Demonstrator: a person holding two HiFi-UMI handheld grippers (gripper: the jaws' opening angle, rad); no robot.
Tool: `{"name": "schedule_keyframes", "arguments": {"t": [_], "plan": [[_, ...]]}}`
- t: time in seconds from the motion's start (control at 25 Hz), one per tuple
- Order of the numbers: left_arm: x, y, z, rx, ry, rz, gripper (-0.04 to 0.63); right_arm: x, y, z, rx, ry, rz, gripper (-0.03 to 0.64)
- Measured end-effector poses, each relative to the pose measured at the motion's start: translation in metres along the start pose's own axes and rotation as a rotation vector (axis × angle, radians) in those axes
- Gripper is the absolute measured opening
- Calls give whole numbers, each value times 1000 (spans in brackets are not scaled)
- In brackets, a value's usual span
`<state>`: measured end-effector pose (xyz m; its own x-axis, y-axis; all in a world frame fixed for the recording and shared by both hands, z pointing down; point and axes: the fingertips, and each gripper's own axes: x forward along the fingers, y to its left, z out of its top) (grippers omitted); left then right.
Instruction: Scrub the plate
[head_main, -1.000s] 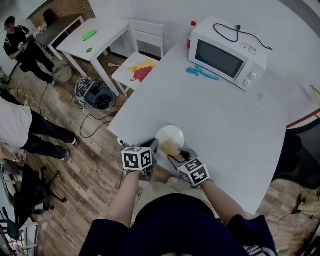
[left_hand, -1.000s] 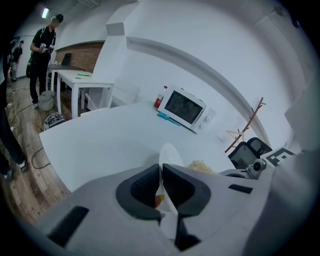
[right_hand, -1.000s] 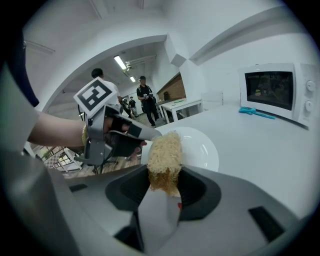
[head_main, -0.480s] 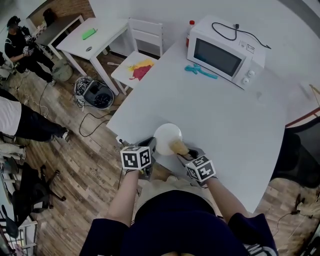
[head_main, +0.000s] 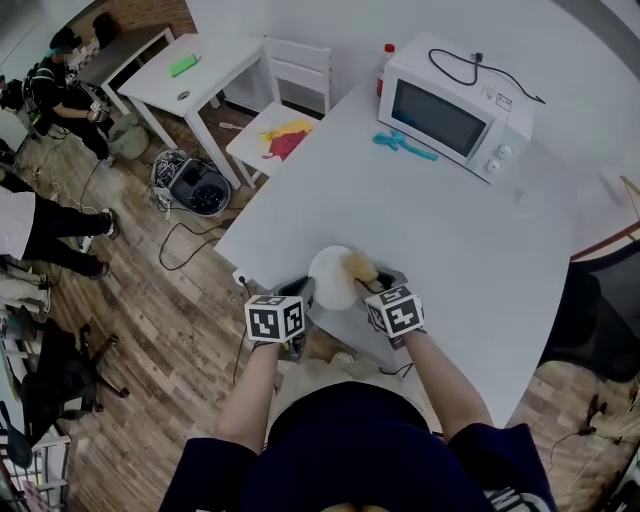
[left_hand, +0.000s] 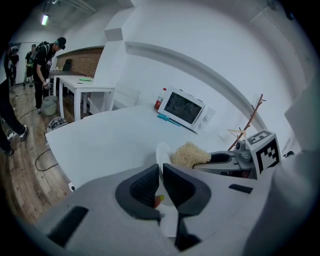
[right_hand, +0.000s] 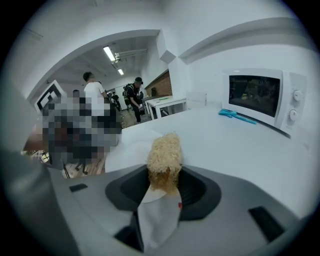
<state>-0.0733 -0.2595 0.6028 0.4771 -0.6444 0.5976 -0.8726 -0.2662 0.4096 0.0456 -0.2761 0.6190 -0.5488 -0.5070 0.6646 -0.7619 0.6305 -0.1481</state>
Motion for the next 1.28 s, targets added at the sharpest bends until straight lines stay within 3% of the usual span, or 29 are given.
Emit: {"name": "schedule_keyframes", "arguments": {"t": [0.44, 0.8, 1.28], "plan": [[-2, 2, -3, -6, -7, 17, 34, 1, 52, 33, -55, -63, 111, 167], [-1, 6, -6, 3, 8, 34, 34, -15, 81, -12, -47, -11, 177, 167], [7, 13, -11, 6, 28, 51, 34, -25, 62, -55, 8, 51, 124, 166]]}}
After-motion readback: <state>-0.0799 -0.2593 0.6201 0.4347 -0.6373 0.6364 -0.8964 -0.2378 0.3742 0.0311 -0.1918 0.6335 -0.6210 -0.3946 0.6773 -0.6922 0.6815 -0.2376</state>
